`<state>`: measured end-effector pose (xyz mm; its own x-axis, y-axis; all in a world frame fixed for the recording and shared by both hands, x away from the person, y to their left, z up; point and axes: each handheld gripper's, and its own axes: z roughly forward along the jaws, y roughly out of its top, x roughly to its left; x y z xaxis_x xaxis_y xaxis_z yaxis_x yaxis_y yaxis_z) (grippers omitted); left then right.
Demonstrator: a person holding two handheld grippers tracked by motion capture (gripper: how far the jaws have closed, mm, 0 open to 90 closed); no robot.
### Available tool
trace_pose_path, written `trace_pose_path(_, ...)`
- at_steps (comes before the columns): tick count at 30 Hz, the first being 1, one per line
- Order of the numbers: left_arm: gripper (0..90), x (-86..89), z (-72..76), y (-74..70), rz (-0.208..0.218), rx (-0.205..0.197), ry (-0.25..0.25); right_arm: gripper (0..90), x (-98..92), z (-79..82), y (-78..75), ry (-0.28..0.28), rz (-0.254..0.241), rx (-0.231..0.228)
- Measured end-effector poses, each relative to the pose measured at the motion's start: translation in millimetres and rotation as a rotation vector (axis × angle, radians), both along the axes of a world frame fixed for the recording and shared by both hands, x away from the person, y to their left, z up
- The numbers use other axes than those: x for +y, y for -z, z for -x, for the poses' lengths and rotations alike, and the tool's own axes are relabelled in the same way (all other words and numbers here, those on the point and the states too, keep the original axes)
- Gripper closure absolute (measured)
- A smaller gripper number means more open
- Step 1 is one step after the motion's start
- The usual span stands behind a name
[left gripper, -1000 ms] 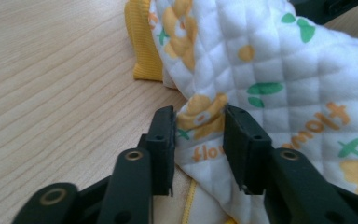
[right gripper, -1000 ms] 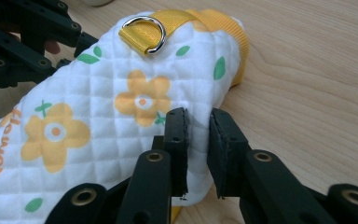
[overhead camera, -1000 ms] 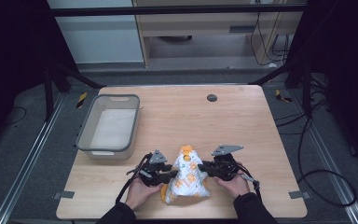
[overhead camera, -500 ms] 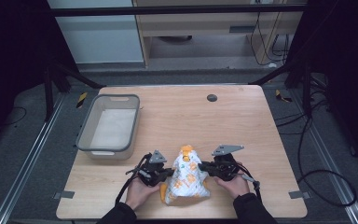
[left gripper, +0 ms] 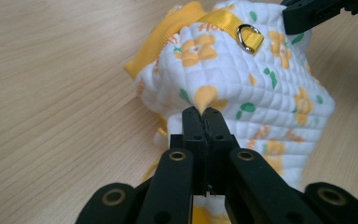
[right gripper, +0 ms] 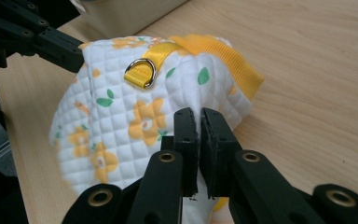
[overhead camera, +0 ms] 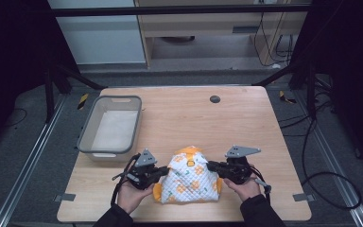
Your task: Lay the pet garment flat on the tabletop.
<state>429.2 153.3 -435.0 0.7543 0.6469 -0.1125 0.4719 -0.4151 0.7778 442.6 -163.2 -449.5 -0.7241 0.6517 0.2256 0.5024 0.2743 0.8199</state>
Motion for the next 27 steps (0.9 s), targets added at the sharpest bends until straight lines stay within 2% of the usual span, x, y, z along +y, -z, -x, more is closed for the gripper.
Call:
trace_pose_path(6, 89.8, 1.7, 9.6, -14.0, 0.009, -0.035, -0.004, 86.1, 0.9, 5.2, -12.4, -0.01, -0.033, -0.035)
trace_pose_path(11, 89.8, 3.3, 9.9, -34.7, 0.042, -0.081, -0.008, 86.7, 0.5, 3.4, -30.8, 0.001, -0.085, -0.074)
trace_pose_path(14, 89.7, 0.4, -2.5, -44.6, 0.048, -0.101, -0.031, 87.4, 1.4, -6.7, -40.7, 0.046, -0.114, -0.108)
trace_pose_path(17, 89.5, -5.1, -26.5, -44.9, 0.06, -0.114, -0.102, 87.2, 6.3, -30.5, -41.9, 0.149, -0.134, -0.157)
trace_pose_path(19, 89.1, -9.1, -40.8, -39.9, 0.056, -0.124, -0.148, 86.8, 12.9, -46.6, -35.2, 0.211, -0.101, -0.17)
trace_pose_path(20, 88.3, -12.1, -51.0, -34.4, 0.052, -0.128, -0.199, 85.8, 15.8, -52.2, -31.7, 0.235, -0.078, -0.178)
trace_pose_path(21, 83.9, -13.2, -56.6, -30.9, 0.049, -0.132, -0.236, 84.1, 20.3, -60.3, -25.3, 0.274, -0.041, -0.19)
trace_pose_path(22, 76.9, -13.3, -64.9, -26.1, 0.049, -0.141, -0.288, 81.9, 22.6, -64.2, -21.8, 0.297, -0.02, -0.194)
trace_pose_path(23, 67.8, -11.4, -70.8, -23.2, 0.06, -0.132, -0.322, 79.2, 24.4, -69.3, -16.8, 0.327, 0.006, -0.204)
trace_pose_path(25, 53.5, -6.2, -73.6, -21.9, 0.081, -0.116, -0.347, 75.2, 23.6, -72.8, -12.9, 0.349, 0.033, -0.206)
trace_pose_path(27, 49.3, -0.3, -70.0, -22.4, 0.074, -0.125, -0.345, 72.5, 18.1, -70.2, -13.5, 0.339, 0.037, -0.205)
